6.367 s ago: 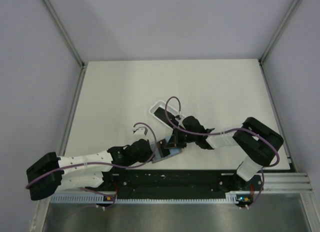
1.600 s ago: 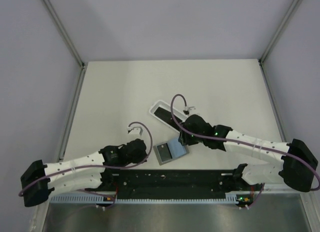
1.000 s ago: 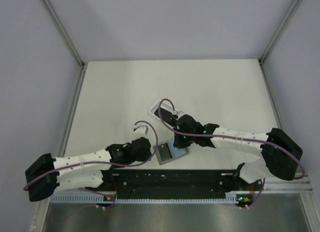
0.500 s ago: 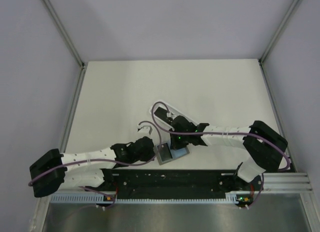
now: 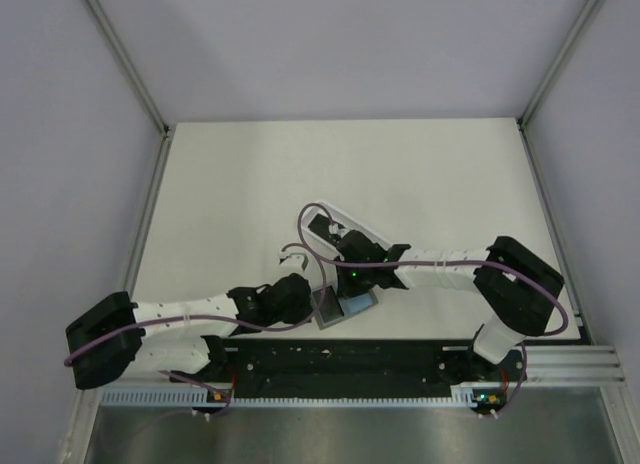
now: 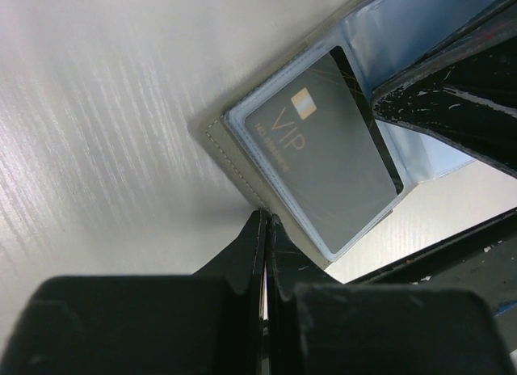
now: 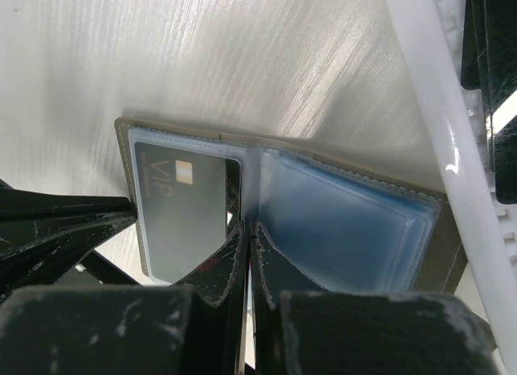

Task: Put the credit cards into the card holder
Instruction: Pick up the credit card from the storage box.

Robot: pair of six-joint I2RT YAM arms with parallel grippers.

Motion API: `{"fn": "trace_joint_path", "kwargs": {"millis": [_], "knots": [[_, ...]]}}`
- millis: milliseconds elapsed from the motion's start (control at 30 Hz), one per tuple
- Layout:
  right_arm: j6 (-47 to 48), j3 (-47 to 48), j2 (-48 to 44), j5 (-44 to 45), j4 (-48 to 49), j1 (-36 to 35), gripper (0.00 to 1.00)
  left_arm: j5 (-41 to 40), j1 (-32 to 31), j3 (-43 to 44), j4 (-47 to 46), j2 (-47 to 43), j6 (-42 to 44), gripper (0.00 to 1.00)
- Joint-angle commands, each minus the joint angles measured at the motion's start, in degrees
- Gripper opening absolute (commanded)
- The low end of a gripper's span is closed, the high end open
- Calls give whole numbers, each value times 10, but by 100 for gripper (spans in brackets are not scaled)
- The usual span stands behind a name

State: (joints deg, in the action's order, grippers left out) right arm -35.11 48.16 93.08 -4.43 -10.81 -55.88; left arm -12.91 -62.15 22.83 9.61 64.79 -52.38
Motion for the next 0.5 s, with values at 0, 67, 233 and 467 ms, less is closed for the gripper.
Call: {"fn": "trace_joint_path", "kwargs": {"millis": [0,67,233,467], "knots": [[-1,19,14,-9,10,-13,0,4,-3,-6,-31,10,0,0],[-4,16,15,-22,21,-13,0,5,-2,-6,-32,13,0,0],[-13,5,17,-60,54,-13,0,5,-2,-7,-35,16,0,0],[-16,-10,-1,-102,93,-13,0,5,-2,-9,-36,18,0,0]]}}
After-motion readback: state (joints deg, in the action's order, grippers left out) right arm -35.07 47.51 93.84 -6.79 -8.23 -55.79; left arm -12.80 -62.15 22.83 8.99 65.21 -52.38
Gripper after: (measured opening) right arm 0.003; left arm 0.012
